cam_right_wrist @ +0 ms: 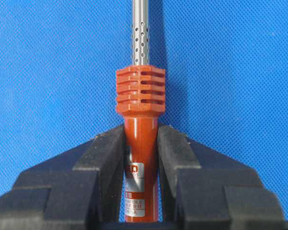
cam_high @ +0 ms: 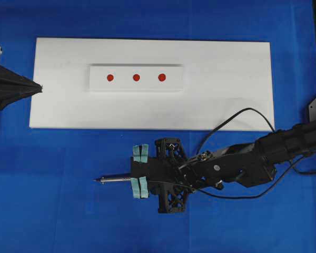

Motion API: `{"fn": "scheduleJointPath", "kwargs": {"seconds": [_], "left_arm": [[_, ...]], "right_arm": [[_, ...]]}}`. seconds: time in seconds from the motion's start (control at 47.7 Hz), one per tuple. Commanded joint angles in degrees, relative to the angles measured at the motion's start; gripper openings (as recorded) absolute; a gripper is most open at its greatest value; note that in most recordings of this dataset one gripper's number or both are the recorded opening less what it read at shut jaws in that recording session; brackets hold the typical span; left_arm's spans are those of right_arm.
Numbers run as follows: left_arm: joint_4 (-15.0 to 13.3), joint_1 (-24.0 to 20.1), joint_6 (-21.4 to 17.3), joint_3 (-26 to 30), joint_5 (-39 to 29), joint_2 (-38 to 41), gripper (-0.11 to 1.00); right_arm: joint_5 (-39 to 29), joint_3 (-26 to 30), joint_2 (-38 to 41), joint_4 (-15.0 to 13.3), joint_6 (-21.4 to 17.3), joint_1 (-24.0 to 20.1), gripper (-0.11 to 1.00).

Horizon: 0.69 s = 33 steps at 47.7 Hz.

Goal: Touch the tip of the soldering iron to the mark.
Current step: 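Lower the iron onto the blue cloth and open the right gripper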

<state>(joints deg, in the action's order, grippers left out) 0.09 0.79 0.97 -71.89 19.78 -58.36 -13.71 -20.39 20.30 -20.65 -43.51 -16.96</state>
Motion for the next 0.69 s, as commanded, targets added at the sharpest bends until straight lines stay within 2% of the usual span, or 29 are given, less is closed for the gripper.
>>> {"fn": "scheduleJointPath", "kwargs": {"seconds": [0.0, 0.21, 0.44, 0.545, 0.671], "left_arm": [[-0.09, 0.18, 0.09, 0.62, 0.35, 0.35, 0.02], [0.00, 0.18, 0.97, 0.62, 0.00, 0.35, 0.02], [-0.09, 0.18, 0.97, 0.62, -0.09, 0.26, 0.02], [-0.09, 0.18, 0.97, 0.70, -0.09, 0.26, 0.02], [-0.09, 0.18, 1.05, 0.70, -0.09, 0.35, 0.02]], "right_arm": [[0.26, 0.18, -0.53, 0.09, -0.09, 0.35, 0.06], [0.26, 0.00, -0.53, 0.18, -0.18, 0.35, 0.06], [0.09, 0.09, -0.53, 1.85, -0.18, 0.35, 0.08], [-0.79, 0.09, -0.62, 2.11, -0.18, 0.35, 0.31], [-2.90, 0.44, -0.62, 2.20, -0.18, 0.35, 0.67]]}}
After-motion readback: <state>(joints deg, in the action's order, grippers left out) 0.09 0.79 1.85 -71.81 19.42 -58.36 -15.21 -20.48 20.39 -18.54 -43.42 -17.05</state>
